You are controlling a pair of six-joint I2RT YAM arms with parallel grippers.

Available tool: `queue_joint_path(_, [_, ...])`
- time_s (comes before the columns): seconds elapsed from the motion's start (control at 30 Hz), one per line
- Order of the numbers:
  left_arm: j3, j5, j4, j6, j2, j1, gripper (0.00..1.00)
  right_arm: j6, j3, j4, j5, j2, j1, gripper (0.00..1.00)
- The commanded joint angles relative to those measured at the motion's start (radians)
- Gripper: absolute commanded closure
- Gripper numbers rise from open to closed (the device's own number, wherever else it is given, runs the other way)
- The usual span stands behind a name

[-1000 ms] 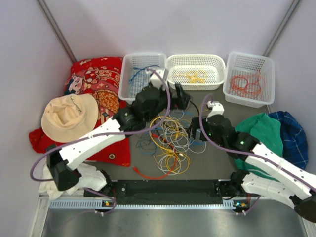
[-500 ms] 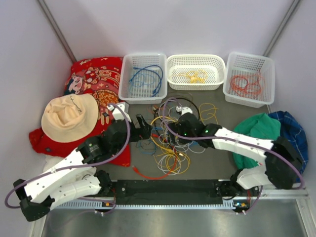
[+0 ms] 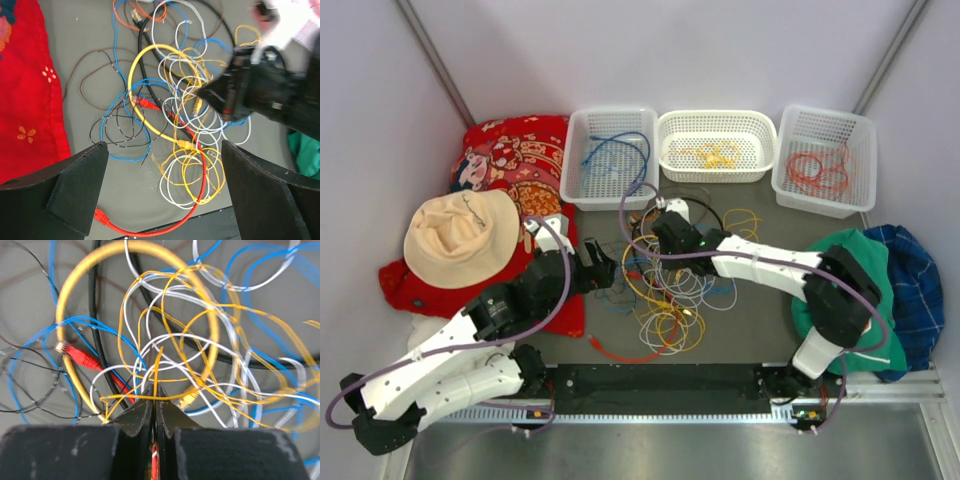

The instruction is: Untangle the cables

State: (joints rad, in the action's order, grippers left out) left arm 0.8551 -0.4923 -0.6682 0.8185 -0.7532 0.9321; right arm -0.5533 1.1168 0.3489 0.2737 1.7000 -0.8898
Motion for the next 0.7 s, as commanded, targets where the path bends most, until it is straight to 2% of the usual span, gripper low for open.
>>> queue_joint_path(0.0, [-0.019, -0.041, 0.027, 0.004, 0.073, 0.004, 0.01, 0.026, 0.057, 0.037, 0.124, -0.253, -0.044, 1.00])
queue_joint_path(0.17, [-0.056, -0.014, 0.178, -0.082, 0.114, 0.004, 0.01, 0.134, 0.182, 0.091, 0.067, -0.527, -0.152, 1.00])
queue_joint_path(0.2, [-0.070, 0.006, 0.264, -0.102, 0.117, 0.004, 0.01, 0.141, 0.211, 0.111, 0.056, -0.549, -0.164, 1.00])
queue_joint_path(0.3, [-0.103, 0.055, 0.389, -0.163, 0.133, 0.004, 0.01, 0.138, 0.343, 0.254, 0.015, -0.566, -0.182, 1.00])
queue_joint_path(0.37, [-0.125, 0.092, 0.536, -0.232, 0.152, 0.004, 0.01, 0.130, 0.402, 0.334, 0.012, -0.569, -0.192, 1.00])
queue_joint_path(0.4, [-0.152, 0.112, 0.589, -0.258, 0.159, 0.004, 0.01, 0.125, 0.412, 0.352, 0.013, -0.579, -0.195, 1.00])
queue_joint_path(0.43, [-0.166, 0.138, 0.716, -0.318, 0.167, 0.004, 0.01, 0.113, 0.423, 0.372, 0.010, -0.588, -0.196, 1.00])
queue_joint_path(0.53, [-0.203, 0.240, 0.870, -0.381, 0.176, 0.004, 0.01, 0.101, 0.431, 0.390, 0.005, -0.614, -0.196, 1.00])
queue_joint_path(0.63, [-0.221, 0.349, 1.028, -0.393, 0.150, 0.004, 0.01, 0.092, 0.434, 0.406, 0.005, -0.626, -0.196, 1.00])
queue_joint_path(0.67, [-0.243, 0.386, 1.132, -0.397, 0.134, 0.004, 0.01, 0.090, 0.436, 0.410, 0.004, -0.628, -0.196, 1.00])
